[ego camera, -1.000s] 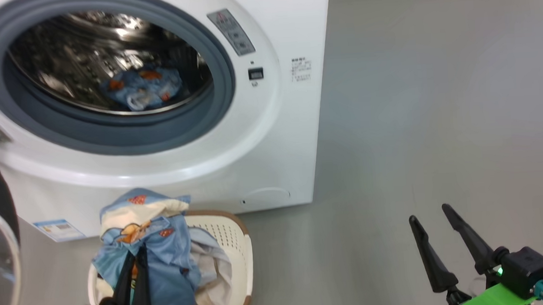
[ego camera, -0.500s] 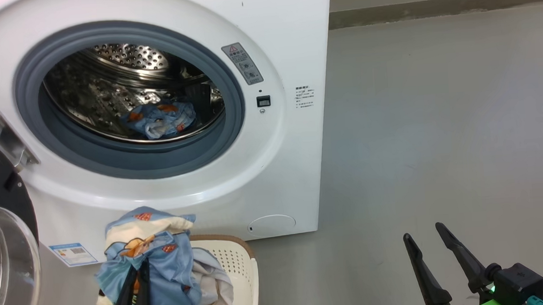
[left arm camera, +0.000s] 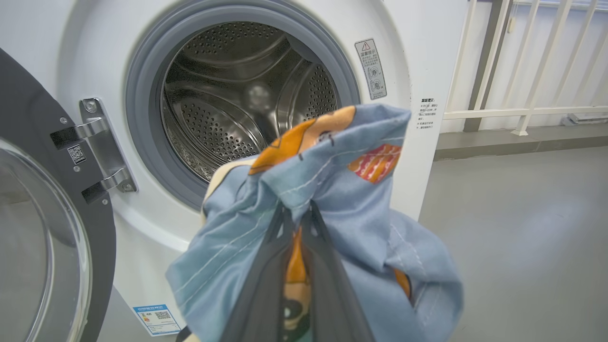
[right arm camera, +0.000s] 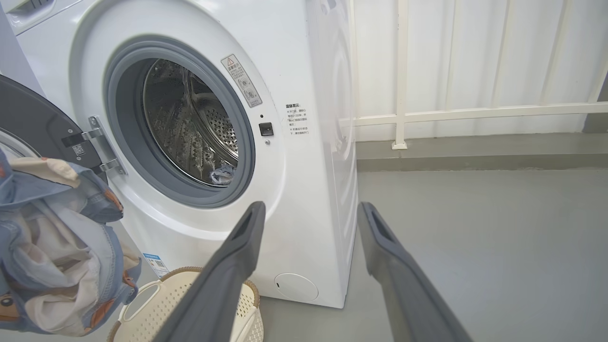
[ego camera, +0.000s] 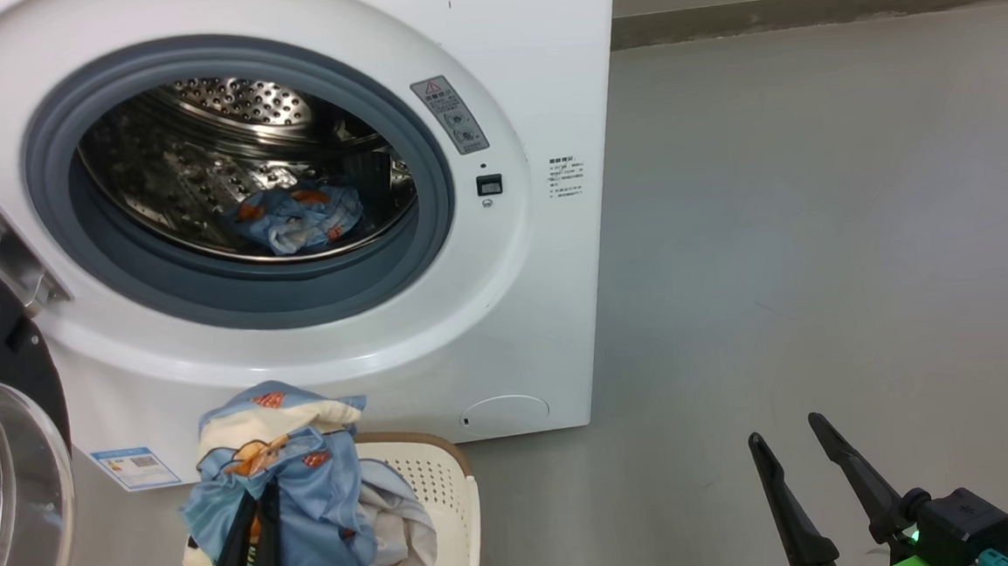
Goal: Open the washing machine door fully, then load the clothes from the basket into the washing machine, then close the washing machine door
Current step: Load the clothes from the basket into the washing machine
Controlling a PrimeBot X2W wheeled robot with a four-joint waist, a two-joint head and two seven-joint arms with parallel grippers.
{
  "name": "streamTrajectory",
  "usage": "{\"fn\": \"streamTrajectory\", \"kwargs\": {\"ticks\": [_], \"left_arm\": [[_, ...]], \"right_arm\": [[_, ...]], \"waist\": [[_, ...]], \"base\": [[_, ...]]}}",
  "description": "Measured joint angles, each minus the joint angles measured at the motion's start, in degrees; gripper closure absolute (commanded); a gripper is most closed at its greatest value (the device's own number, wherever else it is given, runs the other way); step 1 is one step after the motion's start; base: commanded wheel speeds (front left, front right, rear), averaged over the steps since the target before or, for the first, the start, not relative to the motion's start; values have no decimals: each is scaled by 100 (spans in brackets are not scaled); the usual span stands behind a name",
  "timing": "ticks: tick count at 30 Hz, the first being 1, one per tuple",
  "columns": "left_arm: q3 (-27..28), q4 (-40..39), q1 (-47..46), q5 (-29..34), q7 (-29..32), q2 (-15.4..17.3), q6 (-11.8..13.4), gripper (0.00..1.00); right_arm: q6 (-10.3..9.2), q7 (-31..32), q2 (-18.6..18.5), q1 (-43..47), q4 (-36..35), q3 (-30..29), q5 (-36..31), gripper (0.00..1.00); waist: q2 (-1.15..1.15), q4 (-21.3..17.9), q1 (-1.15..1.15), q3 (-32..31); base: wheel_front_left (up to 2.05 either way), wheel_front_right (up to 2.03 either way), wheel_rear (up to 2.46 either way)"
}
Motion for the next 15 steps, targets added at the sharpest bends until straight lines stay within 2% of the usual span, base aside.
{"fn": "streamTrajectory", "kwargs": {"ticks": [15], "left_arm": [[-16, 37, -21, -75, -8, 0, 52, 100]], "right_arm": [[0, 4, -30, -2, -76, 0, -5, 0]], "waist": [[0, -85, 0, 179]], "base": [[0, 0, 0]]}}
